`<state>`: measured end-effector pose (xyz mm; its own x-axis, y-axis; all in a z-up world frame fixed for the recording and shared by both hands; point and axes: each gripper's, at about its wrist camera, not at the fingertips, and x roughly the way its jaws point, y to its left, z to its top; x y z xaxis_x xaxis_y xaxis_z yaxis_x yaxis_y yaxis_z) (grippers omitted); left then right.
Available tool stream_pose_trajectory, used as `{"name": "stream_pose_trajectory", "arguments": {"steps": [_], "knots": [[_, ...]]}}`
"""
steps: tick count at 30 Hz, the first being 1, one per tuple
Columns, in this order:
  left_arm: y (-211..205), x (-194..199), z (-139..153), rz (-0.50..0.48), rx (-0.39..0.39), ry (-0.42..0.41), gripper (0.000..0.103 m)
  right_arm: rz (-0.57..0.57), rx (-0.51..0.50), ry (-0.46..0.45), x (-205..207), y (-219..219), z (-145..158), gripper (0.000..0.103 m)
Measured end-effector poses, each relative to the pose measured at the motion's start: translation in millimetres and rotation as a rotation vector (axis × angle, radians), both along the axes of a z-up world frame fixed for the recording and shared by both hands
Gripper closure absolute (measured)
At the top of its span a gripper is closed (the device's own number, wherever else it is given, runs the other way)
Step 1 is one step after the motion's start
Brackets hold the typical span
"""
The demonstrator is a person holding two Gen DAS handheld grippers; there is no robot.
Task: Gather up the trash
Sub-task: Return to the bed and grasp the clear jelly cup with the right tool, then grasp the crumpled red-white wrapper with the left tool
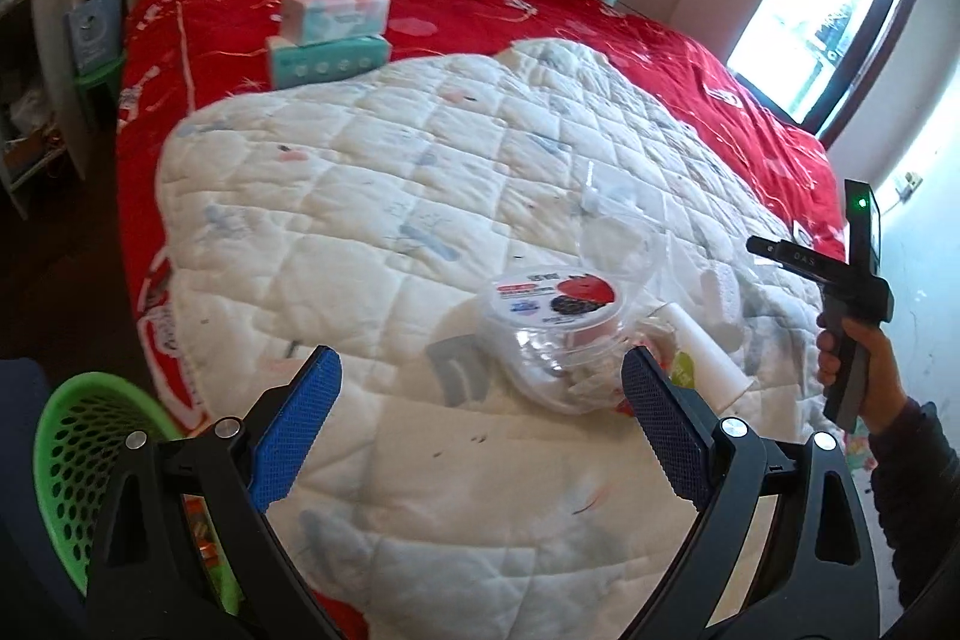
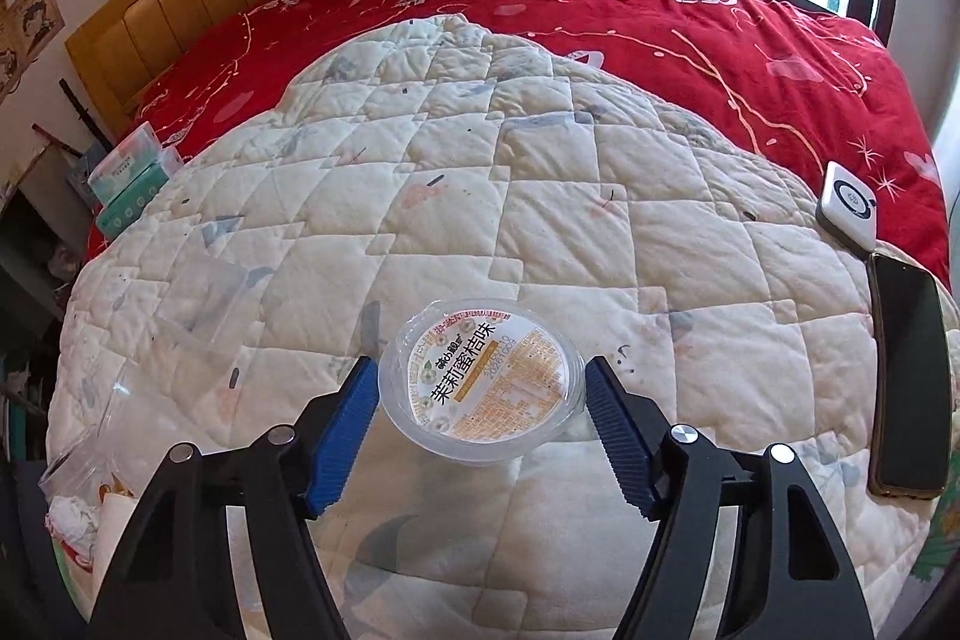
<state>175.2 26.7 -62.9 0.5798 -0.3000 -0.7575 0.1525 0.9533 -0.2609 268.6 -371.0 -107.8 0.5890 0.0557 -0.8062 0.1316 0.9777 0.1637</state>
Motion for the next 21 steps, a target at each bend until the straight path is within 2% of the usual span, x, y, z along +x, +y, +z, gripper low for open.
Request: {"name": "stream_pose_trajectory", "arguments": {"steps": [4, 10, 16, 21], "knots": [[-10, 10, -5, -0.029, -0.037, 0.042, 0.01, 0.013, -0.003, -0.027, -7, 2, 10, 0.035], [-37, -3, -6, -0.112, -0.055, 0.012, 0.011, 0.049, -0.028, -0.058, -18, 10, 24, 0.035], [-71, -10, -12, -0.199, 0.023, -0.016, 0.016, 0.07, -0.006, -0.092, -32, 14, 36, 0.035], [-84, -5, -23, -0.222, 0.058, -0.011, 0.029, 0.101, 0.013, -0.119, -48, 20, 47, 0.035]]}}
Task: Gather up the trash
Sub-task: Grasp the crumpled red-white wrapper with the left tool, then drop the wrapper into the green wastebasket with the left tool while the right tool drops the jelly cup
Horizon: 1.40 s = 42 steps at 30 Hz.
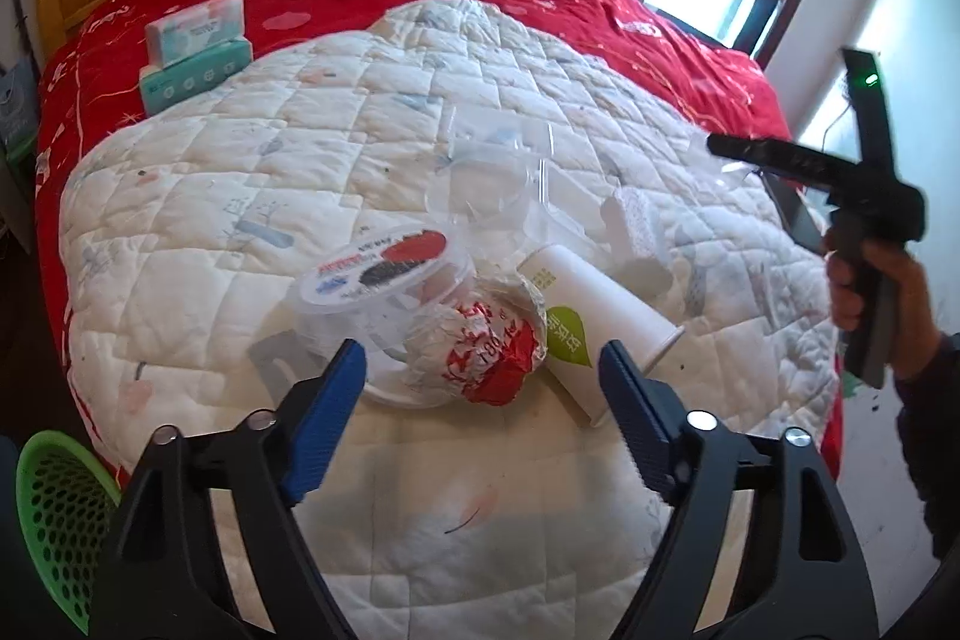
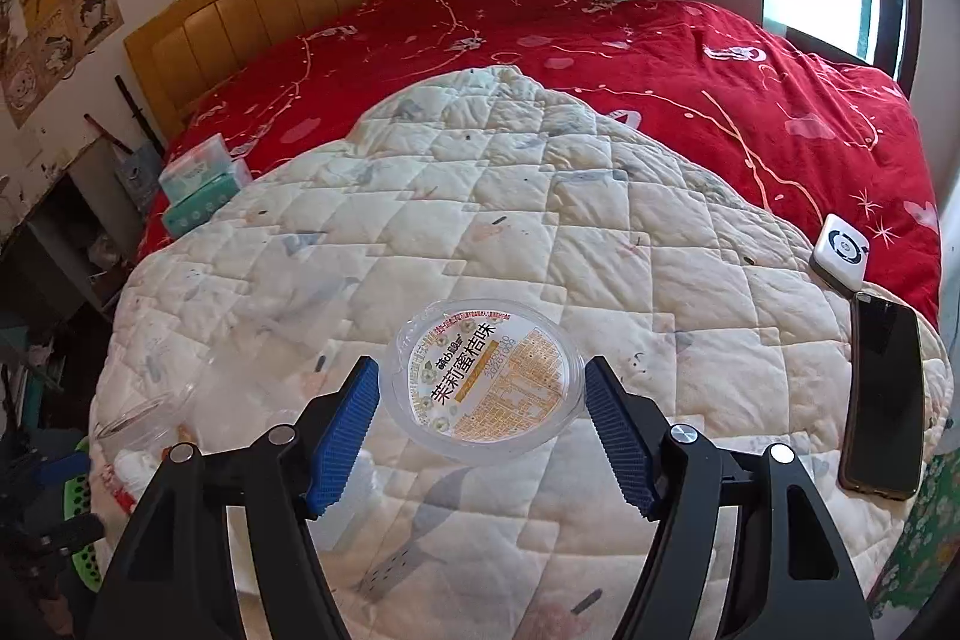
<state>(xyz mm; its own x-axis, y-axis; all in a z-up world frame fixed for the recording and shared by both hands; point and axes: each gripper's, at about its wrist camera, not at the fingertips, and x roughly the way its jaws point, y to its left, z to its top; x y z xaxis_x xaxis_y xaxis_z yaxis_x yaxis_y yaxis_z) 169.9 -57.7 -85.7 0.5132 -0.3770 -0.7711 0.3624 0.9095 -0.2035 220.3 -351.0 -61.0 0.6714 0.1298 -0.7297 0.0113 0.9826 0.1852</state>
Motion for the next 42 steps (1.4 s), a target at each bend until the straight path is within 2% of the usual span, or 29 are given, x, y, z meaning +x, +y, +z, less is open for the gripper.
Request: {"name": "stream_pose_trajectory", "arguments": {"steps": [3, 9, 11, 15, 23, 30, 34, 36, 42], "knots": [[-6, -1, -7, -0.004, 0.016, -0.005, 0.037, 0.015, 0.016, -0.014, -8, 4, 5, 0.035], [-8, 4, -16, 0.021, 0.008, -0.002, 0.042, 0.056, 0.036, -0.039, -21, 16, 16, 0.035], [-8, 8, -18, 0.034, 0.007, 0.0, 0.05, 0.073, 0.037, -0.048, -27, 22, 20, 0.035], [-8, 8, -19, 0.047, -0.008, -0.003, 0.058, 0.096, 0.043, -0.058, -37, 30, 24, 0.035], [7, -13, 0, 0.053, -0.09, -0.019, 0.061, 0.127, 0.062, -0.081, -65, 46, 36, 0.035], [40, -49, 26, 0.087, -0.161, -0.045, 0.061, 0.181, 0.07, -0.102, -92, 75, 50, 0.035], [65, -71, 39, 0.123, -0.157, -0.073, 0.061, 0.227, 0.066, -0.113, -109, 100, 55, 0.035], [82, -82, 44, 0.16, -0.125, -0.093, 0.061, 0.249, 0.071, -0.117, -115, 112, 57, 0.035], [142, -108, 46, 0.277, -0.118, -0.092, 0.061, 0.329, 0.077, -0.122, -132, 157, 58, 0.035]]}}
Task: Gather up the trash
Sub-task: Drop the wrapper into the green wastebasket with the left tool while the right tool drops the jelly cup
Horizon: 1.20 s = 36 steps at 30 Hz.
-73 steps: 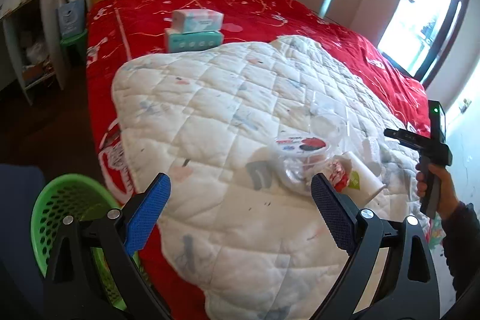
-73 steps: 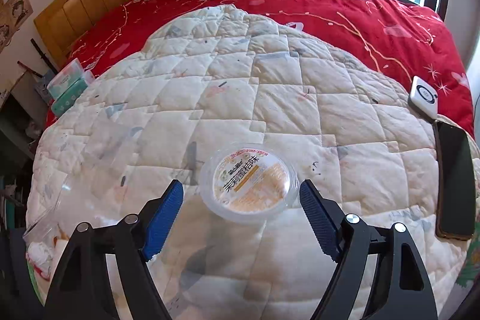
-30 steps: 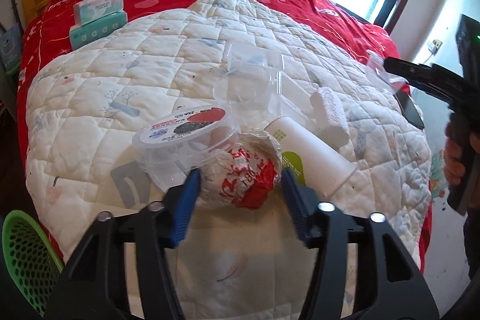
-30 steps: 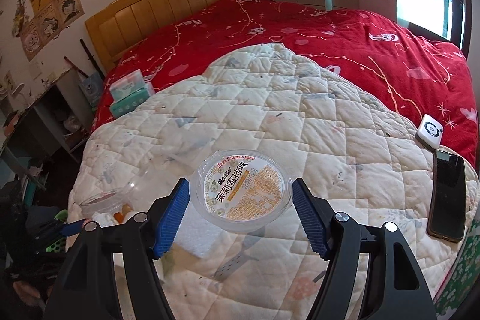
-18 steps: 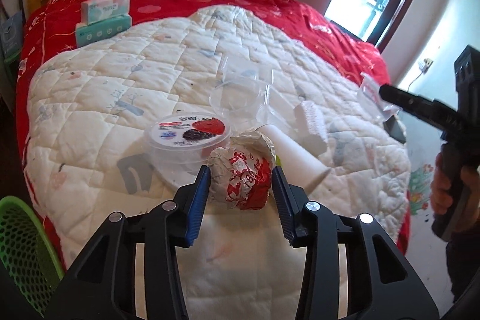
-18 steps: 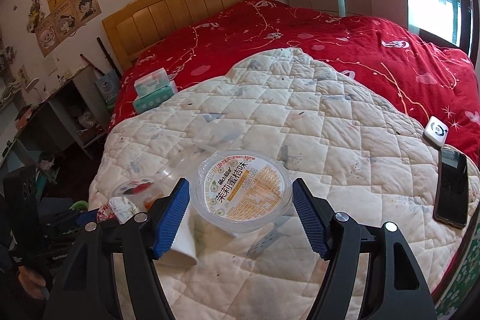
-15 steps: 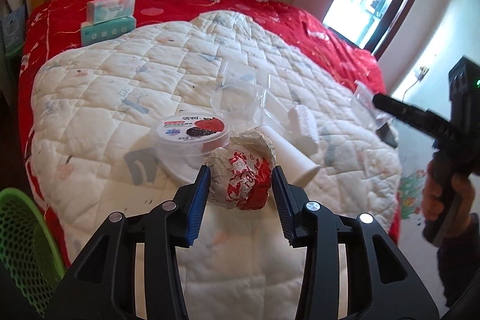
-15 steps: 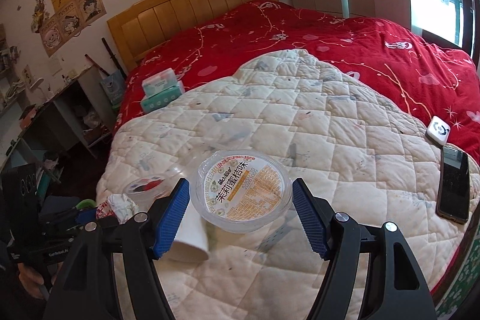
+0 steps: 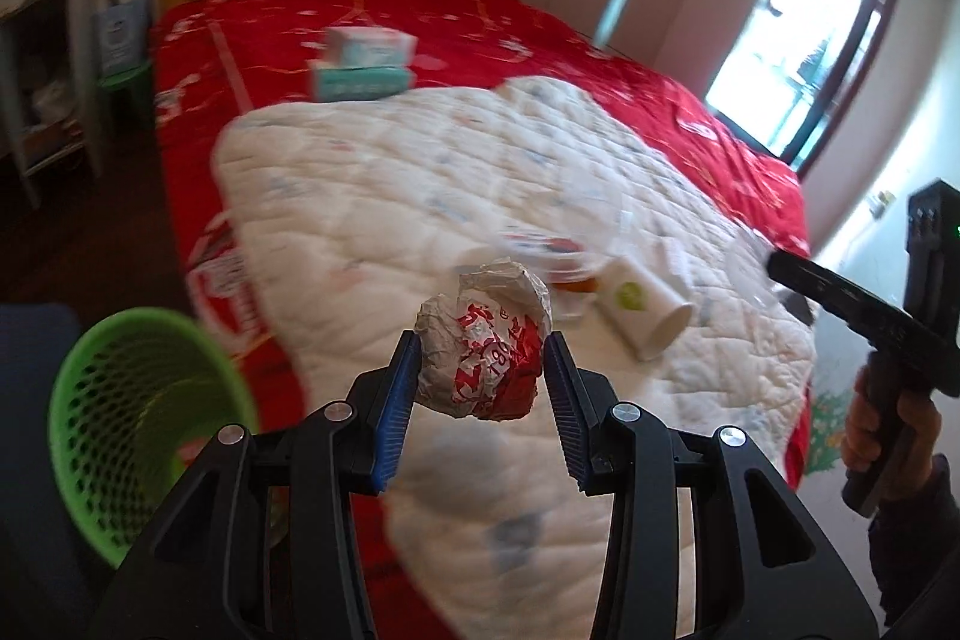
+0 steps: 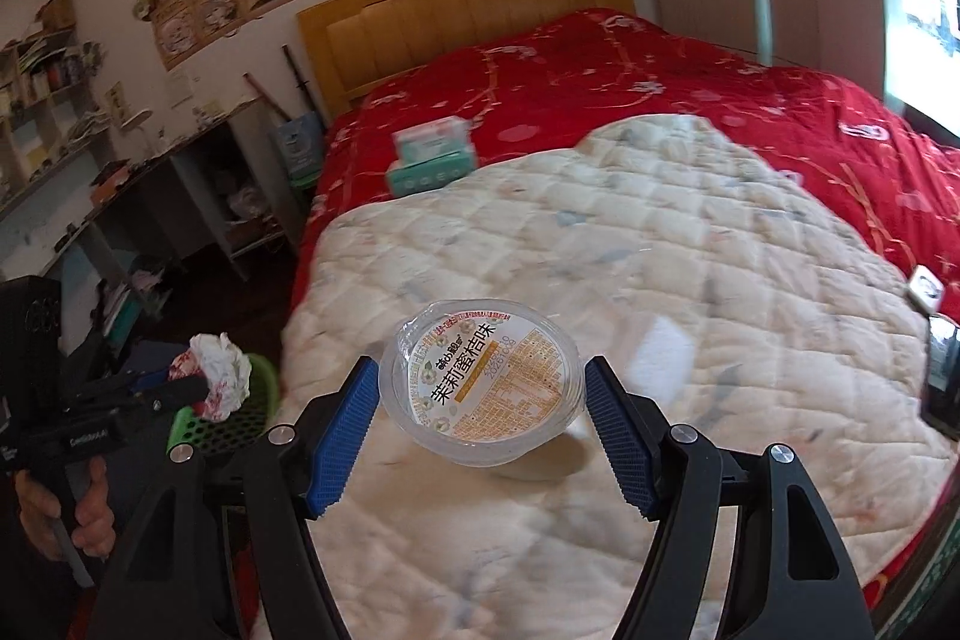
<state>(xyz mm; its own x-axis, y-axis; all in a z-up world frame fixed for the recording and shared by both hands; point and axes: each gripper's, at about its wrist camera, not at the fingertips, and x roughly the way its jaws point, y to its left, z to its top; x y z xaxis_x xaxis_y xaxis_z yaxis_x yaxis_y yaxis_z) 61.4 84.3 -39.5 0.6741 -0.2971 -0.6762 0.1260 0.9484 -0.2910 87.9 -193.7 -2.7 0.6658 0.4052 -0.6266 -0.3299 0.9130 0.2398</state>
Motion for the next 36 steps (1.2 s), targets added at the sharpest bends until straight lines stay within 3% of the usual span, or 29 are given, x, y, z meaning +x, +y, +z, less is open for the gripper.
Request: {"name": "stream_pose_trajectory", "arguments": {"steps": [15, 22, 30, 36], "knots": [[131, -34, -37, 0.295, 0.061, 0.101, 0.061, 0.204, 0.001, 0.037, -16, 108, -11, 0.035], [163, -29, -62, 0.363, 0.068, 0.175, 0.056, 0.253, -0.002, 0.049, -16, 137, -13, 0.035], [181, -39, -69, 0.396, 0.054, 0.184, 0.048, 0.303, -0.009, 0.065, -14, 165, -18, 0.035], [193, -50, -66, 0.432, 0.056, 0.167, 0.047, 0.351, -0.012, 0.074, -11, 189, -22, 0.035]]}}
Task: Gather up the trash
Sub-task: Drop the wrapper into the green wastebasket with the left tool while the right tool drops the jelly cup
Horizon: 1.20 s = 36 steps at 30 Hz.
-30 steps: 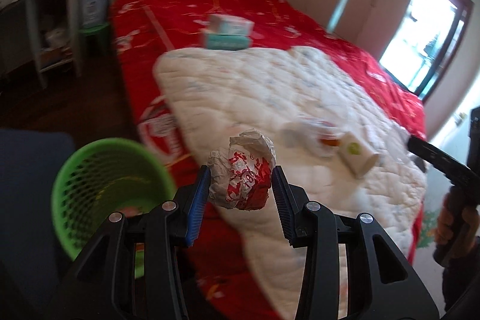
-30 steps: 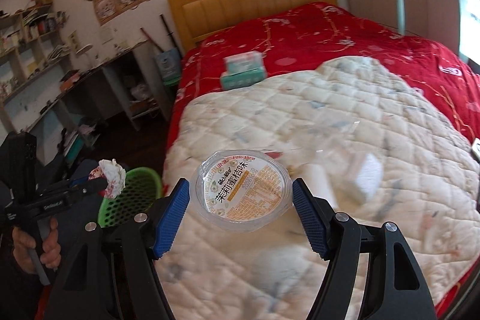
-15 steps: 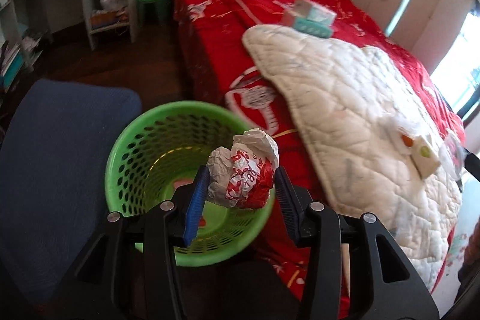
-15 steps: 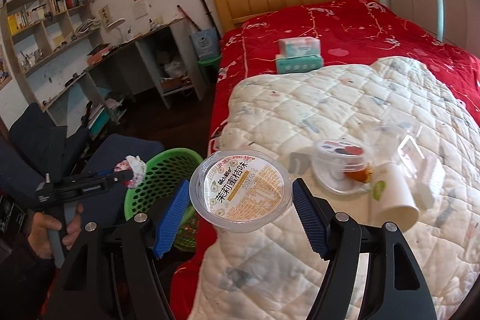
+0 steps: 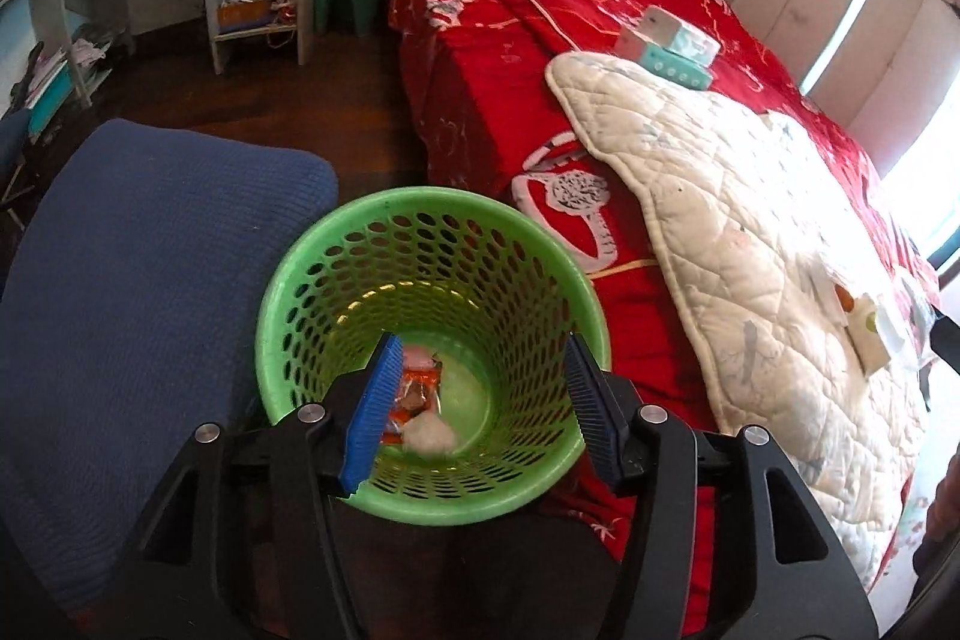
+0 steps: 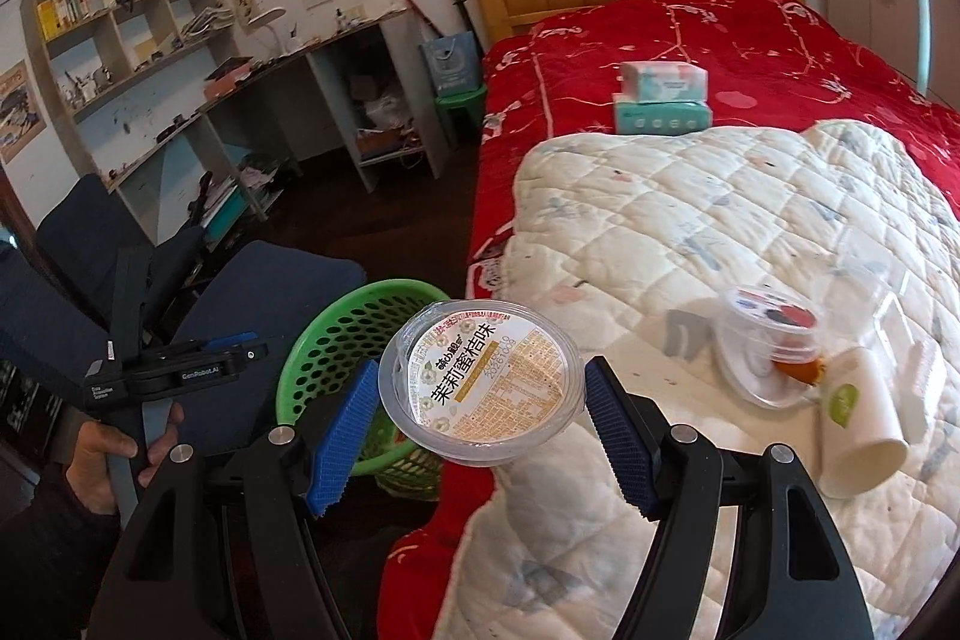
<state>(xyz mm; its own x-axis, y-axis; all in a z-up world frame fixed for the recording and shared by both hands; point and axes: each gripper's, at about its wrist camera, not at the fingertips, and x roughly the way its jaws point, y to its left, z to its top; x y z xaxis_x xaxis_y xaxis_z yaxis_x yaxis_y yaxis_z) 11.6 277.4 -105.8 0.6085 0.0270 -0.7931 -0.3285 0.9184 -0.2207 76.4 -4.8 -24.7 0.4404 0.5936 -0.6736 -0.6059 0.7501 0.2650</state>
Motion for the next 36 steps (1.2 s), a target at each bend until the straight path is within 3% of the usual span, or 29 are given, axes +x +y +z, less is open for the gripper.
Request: {"name": "stream_pose_trajectory", "arguments": {"steps": [4, 6, 9, 23, 28, 29, 36], "knots": [[3, -12, 4, -0.009, 0.046, -0.029, 0.047, 0.032, -0.007, 0.009, 3, 20, -5, 0.035], [7, -15, 4, -0.007, 0.047, -0.014, 0.04, 0.05, -0.011, 0.018, 4, 32, -9, 0.035], [17, -22, 3, 0.007, 0.007, -0.024, 0.04, 0.077, -0.018, 0.045, 8, 52, -18, 0.035], [47, -49, 4, 0.094, 0.05, 0.005, 0.04, 0.175, -0.029, 0.108, 12, 138, -46, 0.034], [49, -51, 8, 0.113, 0.065, 0.0, 0.04, 0.178, 0.02, 0.14, 16, 146, -50, 0.03], [49, -52, 8, 0.115, 0.064, 0.0, 0.036, 0.173, 0.035, 0.144, 16, 144, -50, 0.026], [35, -49, 18, 0.1, 0.105, -0.037, 0.022, 0.129, 0.043, 0.138, 12, 115, -41, 0.026]]}}
